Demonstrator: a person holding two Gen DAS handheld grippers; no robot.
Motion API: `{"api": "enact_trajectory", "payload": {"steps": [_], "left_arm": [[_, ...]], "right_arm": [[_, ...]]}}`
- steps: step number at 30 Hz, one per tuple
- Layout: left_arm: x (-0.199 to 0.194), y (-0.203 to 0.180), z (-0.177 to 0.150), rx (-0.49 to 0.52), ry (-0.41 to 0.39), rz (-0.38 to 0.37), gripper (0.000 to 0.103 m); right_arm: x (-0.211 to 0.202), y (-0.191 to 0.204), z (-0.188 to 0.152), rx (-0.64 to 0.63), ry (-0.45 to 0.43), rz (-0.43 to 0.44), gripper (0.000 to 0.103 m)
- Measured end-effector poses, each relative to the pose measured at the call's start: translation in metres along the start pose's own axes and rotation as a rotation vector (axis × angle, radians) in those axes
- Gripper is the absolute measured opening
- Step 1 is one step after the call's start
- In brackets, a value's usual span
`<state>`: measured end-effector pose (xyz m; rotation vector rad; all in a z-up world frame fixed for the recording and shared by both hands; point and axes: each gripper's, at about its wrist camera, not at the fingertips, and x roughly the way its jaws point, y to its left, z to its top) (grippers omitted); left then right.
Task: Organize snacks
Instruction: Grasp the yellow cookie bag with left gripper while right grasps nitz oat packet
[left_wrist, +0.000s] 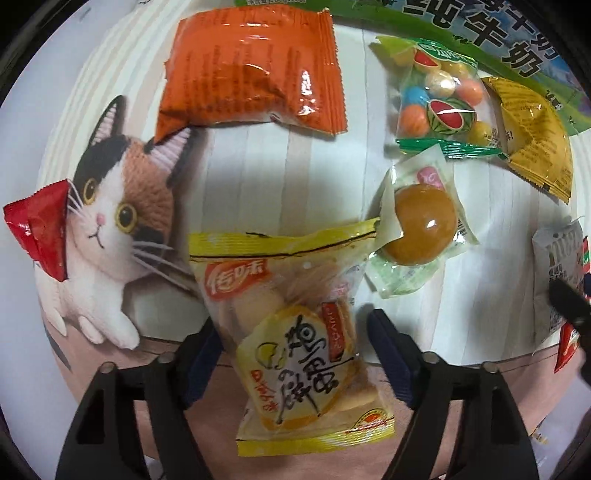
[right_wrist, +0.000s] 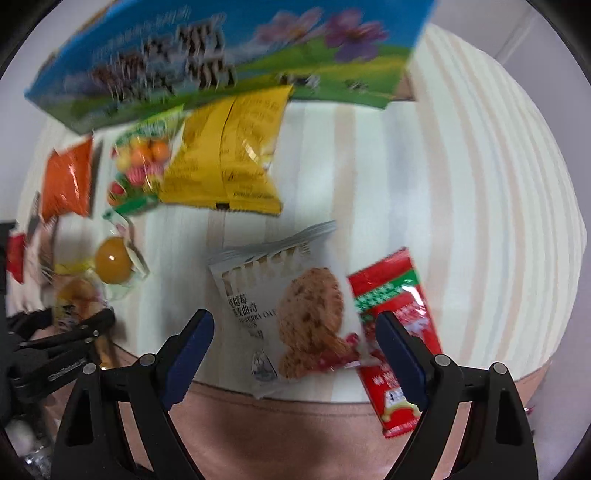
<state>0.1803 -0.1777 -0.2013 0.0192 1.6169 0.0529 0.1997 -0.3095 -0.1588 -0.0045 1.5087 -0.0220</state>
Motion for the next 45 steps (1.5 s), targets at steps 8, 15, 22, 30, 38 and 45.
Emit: {"api": "enact_trajectory", "payload": {"steps": [8, 15, 22, 30, 38, 45], "left_arm": [[0.019, -0.002, 0.002, -0.018, 0.010, -0.010, 0.081], [0.033, 0.003, 0.008, -0.033, 0.027, -0.025, 0.088], [0.047, 0.004, 0.019, 0.018, 0.031, -0.040, 0.089], [0.037, -0.029, -0.008, 0.404, -0.039, 0.062, 0.073], [0.048, -0.011, -0.002, 0.259, 0.011, 0.014, 0.085], [0.054, 0.009, 0.007, 0.140, 0.044, -0.021, 0.091]], "right_arm": [[0.014, 0.014, -0.009, -0.022, 0.010, 0.014, 0.066], [0.029, -0.008, -0.028, 0.197, 0.165, 0.220, 0.077], [0.030, 0.011, -0.019, 0.127, 0.138, 0.136, 0.079], [0.033, 0.048, -0.025, 0.027, 0.082, 0.042, 0.071], [0.033, 0.068, -0.054, -0.022, 0.081, -0.002, 0.071], [0.042, 0.071, -0.043, 0.014, 0.111, -0.012, 0.075]]}}
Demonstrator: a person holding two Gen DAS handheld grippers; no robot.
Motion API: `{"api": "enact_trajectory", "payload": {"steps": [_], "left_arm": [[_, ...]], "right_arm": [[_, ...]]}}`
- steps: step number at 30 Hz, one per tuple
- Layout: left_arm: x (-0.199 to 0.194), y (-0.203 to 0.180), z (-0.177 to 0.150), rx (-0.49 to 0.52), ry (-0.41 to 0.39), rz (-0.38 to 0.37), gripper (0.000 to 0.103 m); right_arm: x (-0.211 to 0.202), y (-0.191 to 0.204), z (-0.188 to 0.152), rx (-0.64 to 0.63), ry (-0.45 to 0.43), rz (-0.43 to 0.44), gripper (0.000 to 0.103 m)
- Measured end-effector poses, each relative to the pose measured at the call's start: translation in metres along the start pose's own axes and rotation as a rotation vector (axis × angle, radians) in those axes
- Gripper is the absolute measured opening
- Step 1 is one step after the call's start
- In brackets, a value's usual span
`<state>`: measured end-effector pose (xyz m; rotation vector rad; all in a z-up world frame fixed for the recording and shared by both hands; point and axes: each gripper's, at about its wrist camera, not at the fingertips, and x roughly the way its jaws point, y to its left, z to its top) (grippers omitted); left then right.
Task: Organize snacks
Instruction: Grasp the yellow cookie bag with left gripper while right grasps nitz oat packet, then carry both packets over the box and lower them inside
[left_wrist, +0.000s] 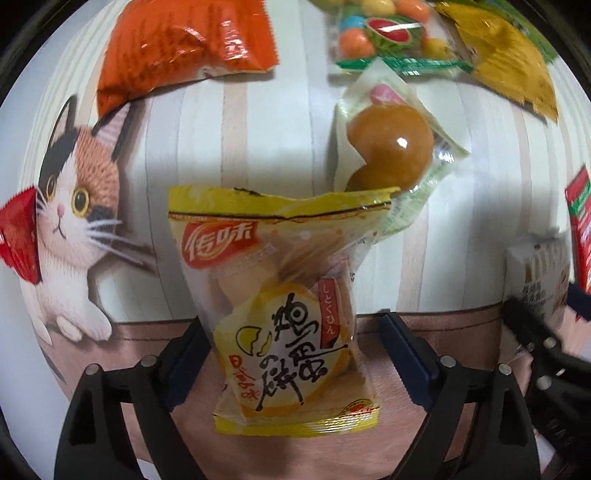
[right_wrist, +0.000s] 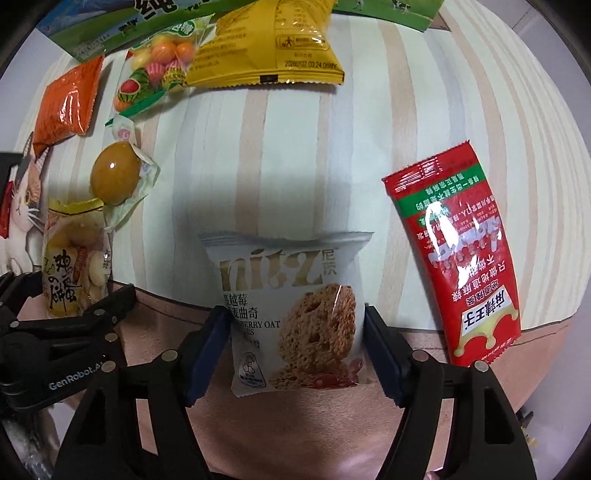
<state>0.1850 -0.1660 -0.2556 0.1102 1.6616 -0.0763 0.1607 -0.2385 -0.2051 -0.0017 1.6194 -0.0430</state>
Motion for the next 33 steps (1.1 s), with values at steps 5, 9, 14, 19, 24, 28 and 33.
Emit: {"api": "enact_trajectory", "payload": {"steps": [5, 9, 14, 19, 24, 28, 33], "left_arm": [[-0.014, 0.022, -0.008, -0.036, -0.049, -0.004, 0.067], [-0.029, 0.032, -0.008, -0.053, -0.067, -0.022, 0.050], [-0.046, 0.040, -0.008, -0.052, -0.096, -0.023, 0.048], [-0.067, 0.044, -0.014, -0.028, -0.136, -0.019, 0.048], [-0.102, 0.055, -0.017, -0.036, -0.167, -0.064, 0.048], [-0.151, 0.071, -0.020, -0.047, -0.228, -0.136, 0.048], [-0.238, 0.083, 0.010, -0.013, -0.343, -0.227, 0.048]], "right_arm": [[0.006, 0.027, -0.011, -0.027, -0.040, -0.064, 0.075], [-0.001, 0.043, -0.027, -0.027, -0.075, -0.072, 0.073], [-0.014, 0.043, -0.039, -0.024, -0.102, -0.051, 0.068], [-0.035, 0.041, -0.050, -0.009, -0.128, 0.005, 0.068], [-0.059, 0.034, -0.054, 0.040, -0.157, 0.112, 0.067], [-0.101, 0.021, -0.048, 0.078, -0.202, 0.213, 0.067], [-0.172, 0.006, -0.024, 0.097, -0.312, 0.319, 0.067]]}}
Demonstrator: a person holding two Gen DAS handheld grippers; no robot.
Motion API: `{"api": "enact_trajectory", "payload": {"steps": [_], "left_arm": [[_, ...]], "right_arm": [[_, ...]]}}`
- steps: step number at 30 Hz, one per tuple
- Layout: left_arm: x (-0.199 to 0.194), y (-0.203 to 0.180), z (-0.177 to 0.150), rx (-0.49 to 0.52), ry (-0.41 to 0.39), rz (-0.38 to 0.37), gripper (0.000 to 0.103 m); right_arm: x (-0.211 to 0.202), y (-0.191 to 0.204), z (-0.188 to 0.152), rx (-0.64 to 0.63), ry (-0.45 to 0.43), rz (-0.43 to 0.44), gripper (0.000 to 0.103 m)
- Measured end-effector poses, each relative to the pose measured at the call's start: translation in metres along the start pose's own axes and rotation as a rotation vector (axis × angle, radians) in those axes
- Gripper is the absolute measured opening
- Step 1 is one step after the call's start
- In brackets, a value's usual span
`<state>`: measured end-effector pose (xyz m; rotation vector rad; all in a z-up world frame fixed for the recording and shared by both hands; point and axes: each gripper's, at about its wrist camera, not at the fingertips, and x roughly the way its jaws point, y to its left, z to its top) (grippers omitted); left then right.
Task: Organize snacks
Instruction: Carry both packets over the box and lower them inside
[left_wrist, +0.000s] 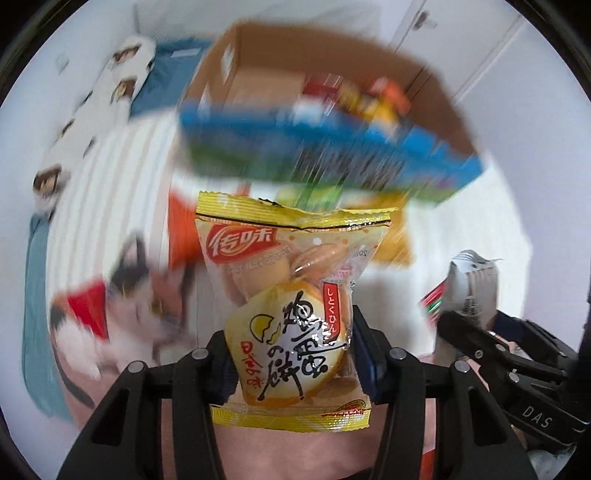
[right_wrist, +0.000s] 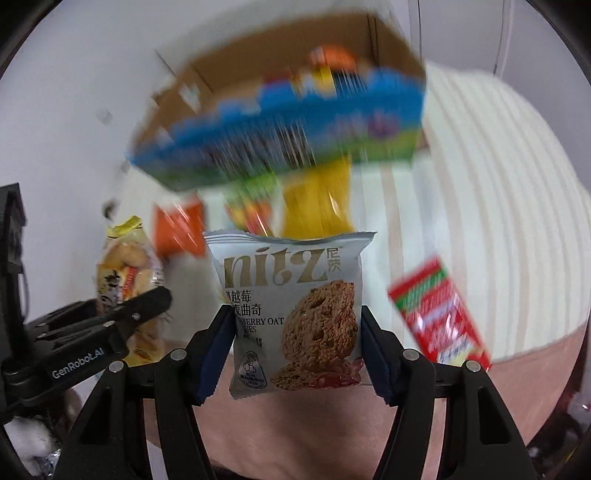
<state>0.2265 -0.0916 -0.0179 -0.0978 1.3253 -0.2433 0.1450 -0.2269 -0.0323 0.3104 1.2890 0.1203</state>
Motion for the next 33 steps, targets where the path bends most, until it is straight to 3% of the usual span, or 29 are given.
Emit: {"api": "enact_trajectory", "payload": {"steps": [3, 4, 7, 9, 14, 16, 25, 33], "left_arm": [[-0.036, -0.008, 0.040, 0.026, -0.065, -0.032, 0.048], [-0.048, -0.013, 0.062, 0.041, -0.088, -0.035, 0.048], [-0.057, -0.024, 0.114, 0.101, -0.126, 0.001, 0.048], [-0.055, -0.024, 0.146, 0.126, -0.134, 0.039, 0.048], [-0.011, -0.017, 0.233, 0.160, -0.030, 0.094, 0.048], [0.017, -0.012, 0.266, 0.167, 0.049, 0.111, 0.048], [0.130, -0.008, 0.316, 0.146, 0.308, 0.149, 0.049], [0.165, 0.002, 0.332, 0.091, 0.376, 0.156, 0.051]], "right_arm": [[-0.043, 0.015, 0.041, -0.017, -0.079, 0.061, 0.067], [-0.052, 0.013, 0.070, -0.026, -0.090, 0.076, 0.067], [-0.066, 0.019, 0.122, -0.048, -0.117, 0.111, 0.067], [-0.068, 0.018, 0.152, -0.075, -0.139, 0.085, 0.067], [-0.035, 0.024, 0.221, -0.101, -0.066, 0.047, 0.067], [-0.007, 0.025, 0.239, -0.103, -0.015, 0.029, 0.067], [0.111, 0.004, 0.283, -0.031, 0.200, -0.015, 0.067], [0.155, -0.004, 0.292, -0.034, 0.310, -0.054, 0.069]]}}
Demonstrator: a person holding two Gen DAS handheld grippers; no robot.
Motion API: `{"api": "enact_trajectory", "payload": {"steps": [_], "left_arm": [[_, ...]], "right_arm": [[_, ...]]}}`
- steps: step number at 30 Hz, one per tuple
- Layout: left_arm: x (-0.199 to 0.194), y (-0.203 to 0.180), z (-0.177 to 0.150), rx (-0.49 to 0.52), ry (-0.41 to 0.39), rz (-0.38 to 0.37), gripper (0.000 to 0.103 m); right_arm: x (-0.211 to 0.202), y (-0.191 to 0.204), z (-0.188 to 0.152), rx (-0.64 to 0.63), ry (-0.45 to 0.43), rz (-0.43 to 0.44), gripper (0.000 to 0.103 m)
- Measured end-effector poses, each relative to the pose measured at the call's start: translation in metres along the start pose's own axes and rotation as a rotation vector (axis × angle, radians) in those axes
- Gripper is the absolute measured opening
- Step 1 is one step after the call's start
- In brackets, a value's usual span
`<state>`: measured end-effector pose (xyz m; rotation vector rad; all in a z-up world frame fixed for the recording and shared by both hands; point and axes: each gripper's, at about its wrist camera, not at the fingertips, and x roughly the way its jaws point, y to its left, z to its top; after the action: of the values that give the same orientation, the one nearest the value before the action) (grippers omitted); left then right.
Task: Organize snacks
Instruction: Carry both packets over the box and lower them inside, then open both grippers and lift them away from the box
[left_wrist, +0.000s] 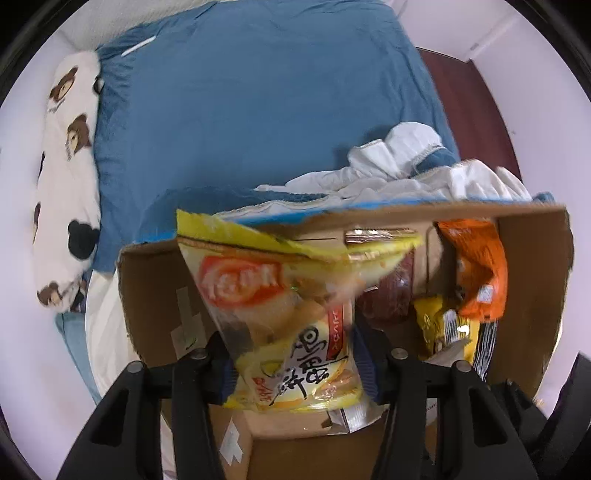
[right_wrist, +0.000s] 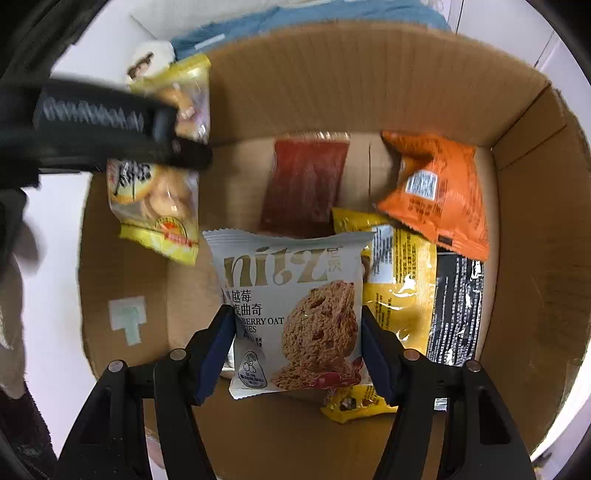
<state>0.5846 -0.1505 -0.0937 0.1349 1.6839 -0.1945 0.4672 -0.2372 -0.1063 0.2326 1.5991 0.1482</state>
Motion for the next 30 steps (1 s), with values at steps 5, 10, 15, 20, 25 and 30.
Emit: {"api": "enact_trajectory", "payload": {"steps": [5, 10, 15, 20, 25, 30], "left_arm": [[-0.001, 0.005, 0.004, -0.021, 0.006, -0.029, 0.077], [-0.005, 0.005, 0.003, -0.017, -0.019, -0.027, 0.086], [-0.013, 0.009, -0.008, -0.033, -0.040, -0.053, 0.086], [-0.031, 0.009, -0.027, -0.041, -0.125, -0.061, 0.087], [-0.055, 0.009, -0.056, -0.051, -0.217, -0.101, 0.087], [-0.082, 0.009, -0.101, -0.055, -0.333, -0.092, 0.087]], "right_arm": [[0.000, 0.000, 0.005, -0.007, 0.021, -0.015, 0.090], [-0.004, -0.007, 0.009, 0.006, 0.021, -0.035, 0.090], [-0.017, -0.021, 0.003, 0.018, 0.000, -0.055, 0.091], [-0.040, -0.026, -0.005, 0.010, -0.042, -0.091, 0.094], [-0.070, -0.030, -0.019, -0.015, -0.107, -0.134, 0.096], [-0.102, -0.029, -0.045, -0.047, -0.219, -0.191, 0.096]]}}
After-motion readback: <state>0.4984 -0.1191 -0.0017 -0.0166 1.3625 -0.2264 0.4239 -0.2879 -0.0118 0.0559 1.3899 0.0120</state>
